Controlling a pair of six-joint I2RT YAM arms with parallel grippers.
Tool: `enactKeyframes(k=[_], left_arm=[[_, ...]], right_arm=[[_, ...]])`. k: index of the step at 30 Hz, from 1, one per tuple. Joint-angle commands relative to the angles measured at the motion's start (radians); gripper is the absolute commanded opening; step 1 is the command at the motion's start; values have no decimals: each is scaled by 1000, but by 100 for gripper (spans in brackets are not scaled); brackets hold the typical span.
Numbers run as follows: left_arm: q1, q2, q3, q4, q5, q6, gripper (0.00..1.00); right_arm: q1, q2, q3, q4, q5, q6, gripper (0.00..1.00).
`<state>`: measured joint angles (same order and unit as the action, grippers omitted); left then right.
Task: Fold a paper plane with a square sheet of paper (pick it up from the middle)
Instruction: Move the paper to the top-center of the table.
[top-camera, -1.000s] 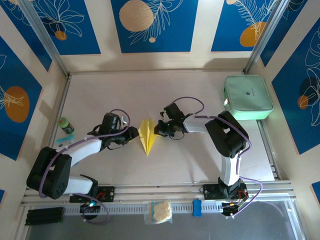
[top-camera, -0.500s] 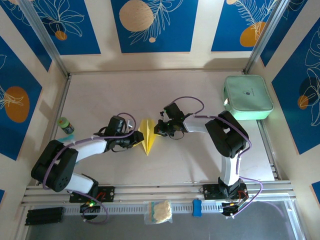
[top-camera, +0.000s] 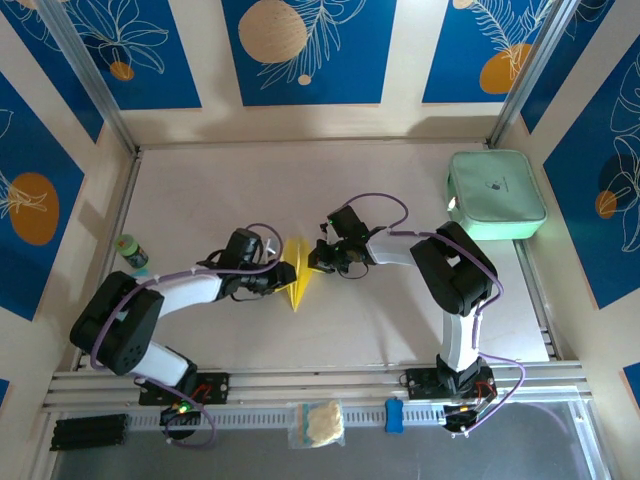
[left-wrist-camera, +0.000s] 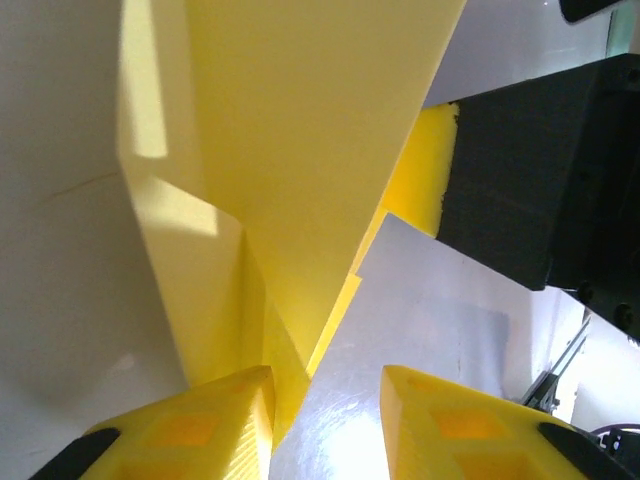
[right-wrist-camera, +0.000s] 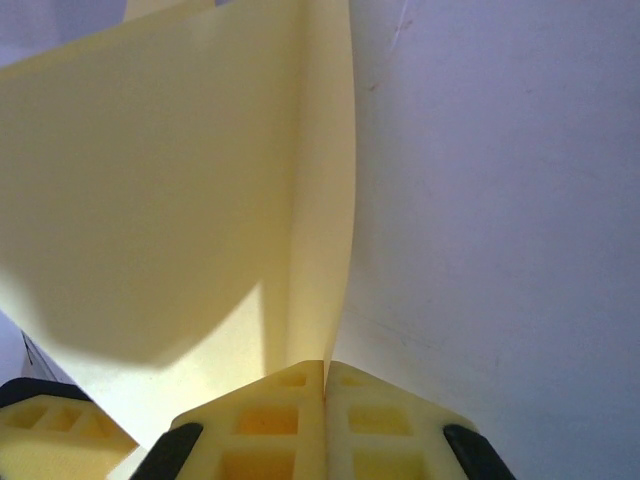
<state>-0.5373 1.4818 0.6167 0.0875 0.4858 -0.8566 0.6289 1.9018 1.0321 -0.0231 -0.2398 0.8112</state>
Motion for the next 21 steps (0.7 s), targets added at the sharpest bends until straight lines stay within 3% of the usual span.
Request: enactKeyframes(k=[1, 21], left_arm=[[-27, 25, 63, -93, -53, 56, 35], [-120, 129, 163, -210, -199, 158, 49]], right_arm=[[6, 14, 26, -26, -14, -3, 1], [4, 12, 25, -34, -9, -3, 1]])
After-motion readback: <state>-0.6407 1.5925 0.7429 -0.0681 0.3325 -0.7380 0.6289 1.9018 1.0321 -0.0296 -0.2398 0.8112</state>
